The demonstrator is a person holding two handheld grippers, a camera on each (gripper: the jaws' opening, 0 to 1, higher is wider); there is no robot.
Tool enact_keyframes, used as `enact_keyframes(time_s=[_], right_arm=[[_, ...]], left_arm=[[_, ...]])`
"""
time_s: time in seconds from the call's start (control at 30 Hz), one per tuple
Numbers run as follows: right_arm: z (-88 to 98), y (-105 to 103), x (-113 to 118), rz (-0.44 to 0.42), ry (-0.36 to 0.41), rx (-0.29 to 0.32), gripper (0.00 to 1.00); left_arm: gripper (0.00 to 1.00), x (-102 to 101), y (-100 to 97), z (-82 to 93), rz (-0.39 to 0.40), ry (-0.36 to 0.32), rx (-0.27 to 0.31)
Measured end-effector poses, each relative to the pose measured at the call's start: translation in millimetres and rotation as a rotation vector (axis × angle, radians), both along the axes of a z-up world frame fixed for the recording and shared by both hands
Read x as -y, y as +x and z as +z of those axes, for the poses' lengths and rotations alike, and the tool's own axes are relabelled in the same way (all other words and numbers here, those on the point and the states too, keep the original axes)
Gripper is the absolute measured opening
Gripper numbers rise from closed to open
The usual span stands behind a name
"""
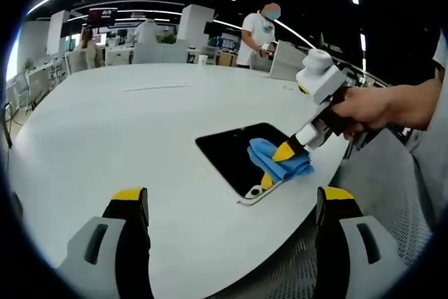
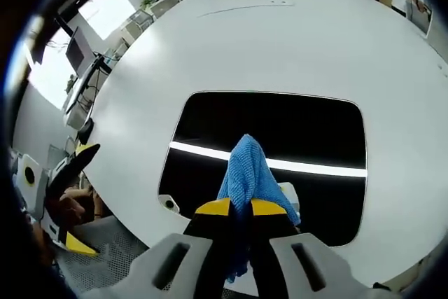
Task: Wipe the mirror surface with the cleaning cloth until all visible marks leave the cleaned area.
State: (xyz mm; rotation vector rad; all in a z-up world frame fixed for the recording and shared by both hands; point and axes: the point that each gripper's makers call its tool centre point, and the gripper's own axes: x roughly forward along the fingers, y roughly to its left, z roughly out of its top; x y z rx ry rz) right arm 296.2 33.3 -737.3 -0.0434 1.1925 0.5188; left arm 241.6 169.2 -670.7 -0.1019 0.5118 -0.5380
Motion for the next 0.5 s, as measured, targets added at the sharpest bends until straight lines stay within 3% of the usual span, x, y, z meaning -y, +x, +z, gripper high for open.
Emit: enact_keyframes(time_s=[0.33,0.5], right_arm=[[-0.4,-5.0,-17.9,0.000,0.012,-0.041,0.03],[-0.6,-8.3,-29.8,0.025,0.007,-0.029,0.03]], left_arm=[[0.99,0.2,-0.4,0.6,0.000,-0.010,0.001],[0.99,0.7,-0.3,0.4,-0.004,-0.008,0.003]])
